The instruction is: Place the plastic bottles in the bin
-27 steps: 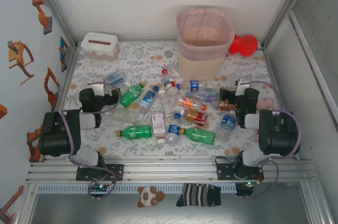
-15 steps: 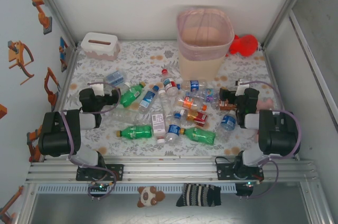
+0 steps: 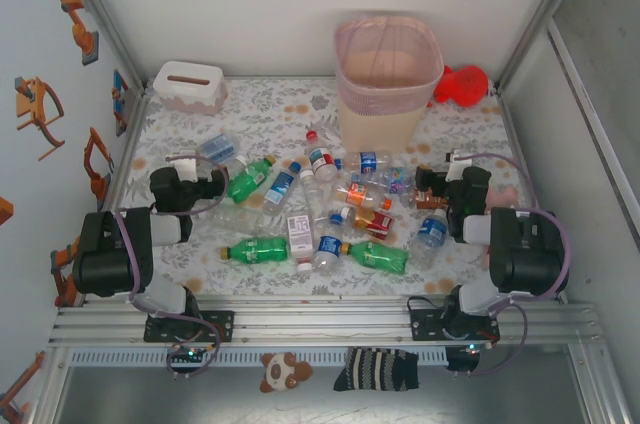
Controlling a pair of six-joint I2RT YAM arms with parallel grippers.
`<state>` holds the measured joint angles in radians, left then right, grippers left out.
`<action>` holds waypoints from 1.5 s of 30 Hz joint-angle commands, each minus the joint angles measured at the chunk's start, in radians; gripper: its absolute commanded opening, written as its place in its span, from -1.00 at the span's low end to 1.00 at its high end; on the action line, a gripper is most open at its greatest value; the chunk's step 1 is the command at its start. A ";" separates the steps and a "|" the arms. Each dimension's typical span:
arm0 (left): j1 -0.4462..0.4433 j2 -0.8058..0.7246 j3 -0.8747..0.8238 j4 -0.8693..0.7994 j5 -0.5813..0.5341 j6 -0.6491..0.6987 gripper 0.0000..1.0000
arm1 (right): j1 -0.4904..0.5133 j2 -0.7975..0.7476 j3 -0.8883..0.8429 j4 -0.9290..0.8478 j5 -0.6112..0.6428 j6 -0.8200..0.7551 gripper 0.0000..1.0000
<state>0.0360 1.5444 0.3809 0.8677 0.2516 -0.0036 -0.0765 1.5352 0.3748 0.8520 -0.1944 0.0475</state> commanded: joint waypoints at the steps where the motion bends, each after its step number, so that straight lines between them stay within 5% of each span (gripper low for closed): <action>1: -0.001 -0.006 -0.004 0.023 0.011 0.013 0.94 | -0.006 0.006 0.000 0.039 -0.010 -0.018 0.99; 5: -0.003 -0.003 0.013 -0.006 -0.077 -0.016 0.94 | -0.006 0.006 0.000 0.039 -0.010 -0.017 0.99; 18: -0.008 -0.024 0.021 -0.035 -0.078 -0.008 0.93 | -0.003 -0.054 0.044 -0.088 0.025 -0.008 0.99; 32: -0.025 -0.161 0.240 -0.580 -0.175 -0.059 0.99 | -0.004 -0.257 0.115 -0.399 0.060 0.036 0.97; 38: -0.027 -0.073 0.483 -0.982 -0.140 -0.084 0.80 | -0.004 -0.321 0.181 -0.580 0.055 0.089 0.94; 45: -0.028 -0.006 0.649 -1.205 -0.088 0.039 0.69 | -0.005 -0.386 0.208 -0.661 0.048 0.072 0.93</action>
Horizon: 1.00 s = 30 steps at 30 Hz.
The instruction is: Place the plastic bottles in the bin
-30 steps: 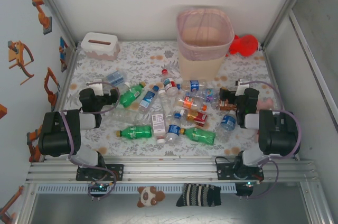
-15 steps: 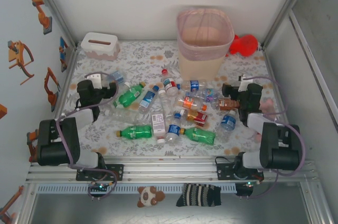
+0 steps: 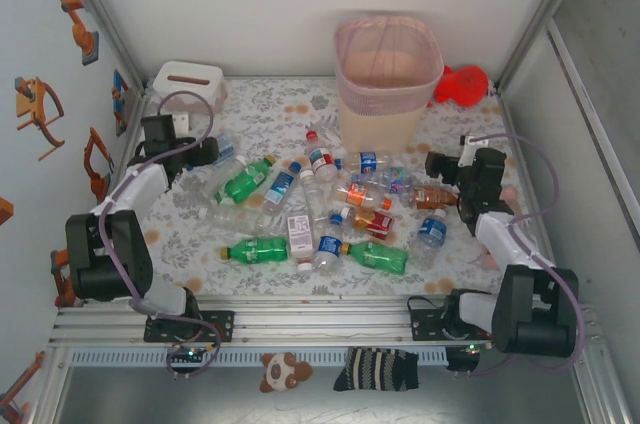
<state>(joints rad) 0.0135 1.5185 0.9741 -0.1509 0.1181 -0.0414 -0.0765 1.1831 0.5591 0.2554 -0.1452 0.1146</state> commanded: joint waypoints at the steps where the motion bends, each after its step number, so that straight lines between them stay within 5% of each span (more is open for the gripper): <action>1: -0.008 0.028 0.077 -0.210 0.062 0.106 0.68 | -0.004 -0.041 0.024 -0.068 0.001 0.000 0.93; 12: -0.015 0.269 0.458 -0.602 0.064 0.434 0.45 | -0.005 -0.055 0.036 -0.081 -0.003 -0.014 0.92; 30: -0.029 0.536 0.735 -0.671 0.156 0.624 0.61 | -0.004 -0.080 0.052 -0.117 0.033 -0.043 0.92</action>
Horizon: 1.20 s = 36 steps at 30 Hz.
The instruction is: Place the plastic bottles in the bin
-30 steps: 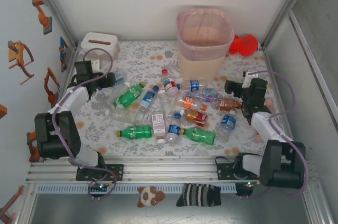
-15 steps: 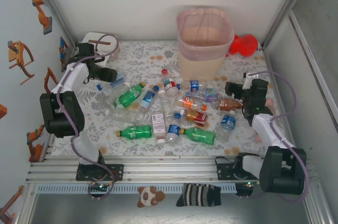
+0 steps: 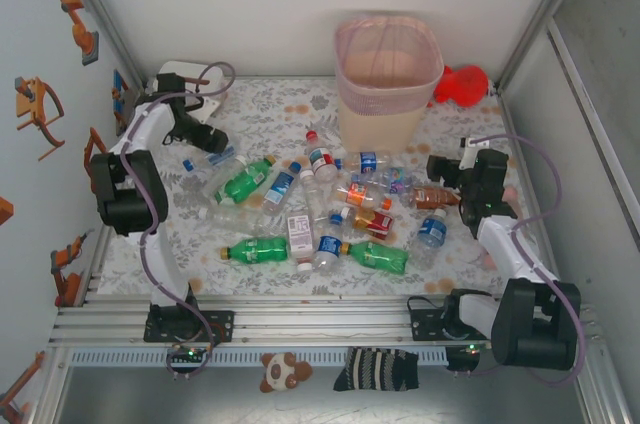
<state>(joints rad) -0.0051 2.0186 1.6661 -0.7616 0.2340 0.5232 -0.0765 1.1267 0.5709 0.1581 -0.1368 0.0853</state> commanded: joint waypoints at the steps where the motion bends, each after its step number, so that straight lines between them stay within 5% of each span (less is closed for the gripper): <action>1: -0.013 0.049 0.055 -0.062 0.037 0.068 0.62 | -0.004 -0.023 0.042 -0.020 0.027 -0.013 0.92; 21: -0.021 0.172 0.123 -0.081 -0.052 0.081 0.61 | -0.005 0.007 0.086 -0.024 0.009 -0.007 0.92; 32: 0.056 0.153 0.138 -0.074 -0.060 -0.092 0.30 | -0.005 0.008 0.094 -0.034 -0.051 0.005 0.91; 36: 0.093 0.139 0.127 -0.087 -0.027 -0.144 0.42 | -0.005 0.010 0.097 -0.035 -0.060 0.014 0.90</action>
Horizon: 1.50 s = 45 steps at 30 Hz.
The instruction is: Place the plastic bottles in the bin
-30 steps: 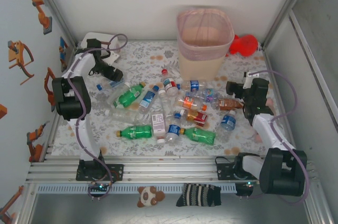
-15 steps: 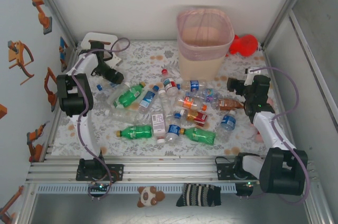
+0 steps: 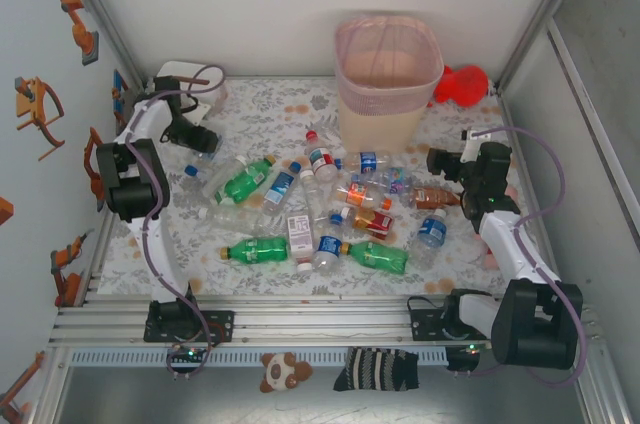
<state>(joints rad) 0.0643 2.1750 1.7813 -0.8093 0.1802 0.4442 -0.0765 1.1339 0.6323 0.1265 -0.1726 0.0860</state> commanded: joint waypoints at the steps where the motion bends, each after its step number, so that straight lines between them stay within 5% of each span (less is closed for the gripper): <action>1: 0.028 -0.022 0.006 -0.051 0.039 -0.066 0.51 | -0.005 0.003 0.037 -0.004 -0.026 0.014 0.90; 19: 0.004 0.023 -0.033 -0.108 -0.064 -0.049 0.46 | -0.004 0.013 0.033 -0.001 -0.027 0.028 0.89; 30: 0.008 -0.030 -0.037 -0.102 -0.093 -0.060 0.17 | -0.005 0.008 0.053 -0.016 -0.029 0.050 0.88; 40: 0.029 -0.296 -0.139 0.031 0.123 -0.173 0.09 | -0.003 -0.033 0.194 -0.154 -0.162 0.121 0.79; 45: 0.025 -0.456 -0.240 0.180 0.336 -0.283 0.12 | 0.006 -0.031 0.277 -0.194 -0.326 0.153 0.73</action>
<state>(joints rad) 0.0929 1.7931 1.5860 -0.7338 0.3344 0.2535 -0.0761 1.1210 0.8536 -0.0269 -0.3706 0.2031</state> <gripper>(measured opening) 0.557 0.871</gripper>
